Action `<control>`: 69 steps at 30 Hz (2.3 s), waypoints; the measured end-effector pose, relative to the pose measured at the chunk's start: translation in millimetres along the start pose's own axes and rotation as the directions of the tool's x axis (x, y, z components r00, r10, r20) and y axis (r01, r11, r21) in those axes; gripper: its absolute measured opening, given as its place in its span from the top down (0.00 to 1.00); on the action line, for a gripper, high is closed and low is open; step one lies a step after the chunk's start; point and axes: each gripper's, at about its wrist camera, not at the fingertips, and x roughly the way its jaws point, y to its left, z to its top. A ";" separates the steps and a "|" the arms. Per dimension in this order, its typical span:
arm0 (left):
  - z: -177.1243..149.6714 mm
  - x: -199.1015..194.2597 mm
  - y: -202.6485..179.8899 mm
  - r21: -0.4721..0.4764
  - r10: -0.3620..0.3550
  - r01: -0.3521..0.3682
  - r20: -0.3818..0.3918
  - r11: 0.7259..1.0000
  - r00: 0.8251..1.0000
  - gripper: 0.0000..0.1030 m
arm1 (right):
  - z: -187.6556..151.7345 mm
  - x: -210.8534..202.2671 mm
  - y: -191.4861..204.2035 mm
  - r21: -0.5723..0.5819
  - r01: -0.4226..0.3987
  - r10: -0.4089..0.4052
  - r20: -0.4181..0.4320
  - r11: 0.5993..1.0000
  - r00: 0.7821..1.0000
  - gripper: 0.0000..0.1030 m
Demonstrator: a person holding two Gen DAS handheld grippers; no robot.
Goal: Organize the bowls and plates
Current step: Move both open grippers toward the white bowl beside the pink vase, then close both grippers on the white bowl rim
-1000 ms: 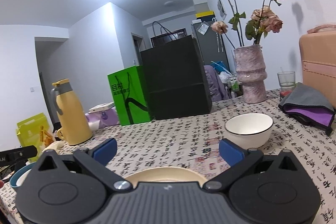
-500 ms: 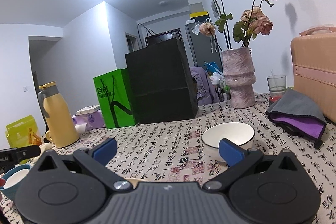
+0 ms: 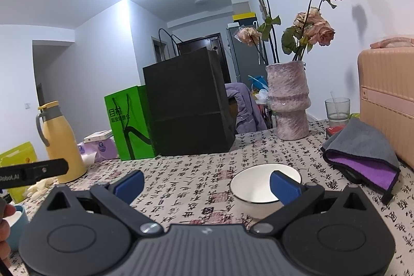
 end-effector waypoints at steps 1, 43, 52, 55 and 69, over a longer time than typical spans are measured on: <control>1.3 4.6 -4.1 0.004 -0.009 0.009 -0.006 1.000 1.000 0.00 | 1.4 2.5 -2.4 0.002 0.002 -0.002 -0.003 1.000 1.000 0.00; 24.4 156.1 -58.9 -0.014 -0.054 0.052 -0.271 0.999 0.961 0.00 | 27.6 107.1 -59.3 0.066 0.092 -0.079 -0.181 0.994 0.980 0.00; 17.2 177.0 -74.1 0.000 -0.067 0.072 -0.347 0.997 0.935 0.00 | 17.6 119.4 -74.0 0.090 0.140 -0.117 -0.220 0.986 0.968 0.03; 14.7 185.6 -80.9 -0.005 -0.075 0.079 -0.380 0.997 0.922 0.00 | 15.0 122.1 -80.2 0.109 0.159 -0.129 -0.237 0.981 0.963 0.10; 4.1 226.3 -124.1 -0.013 -0.080 0.085 -0.503 0.996 0.861 0.00 | 0.8 134.1 -113.1 0.204 0.265 -0.185 -0.342 0.943 0.921 0.34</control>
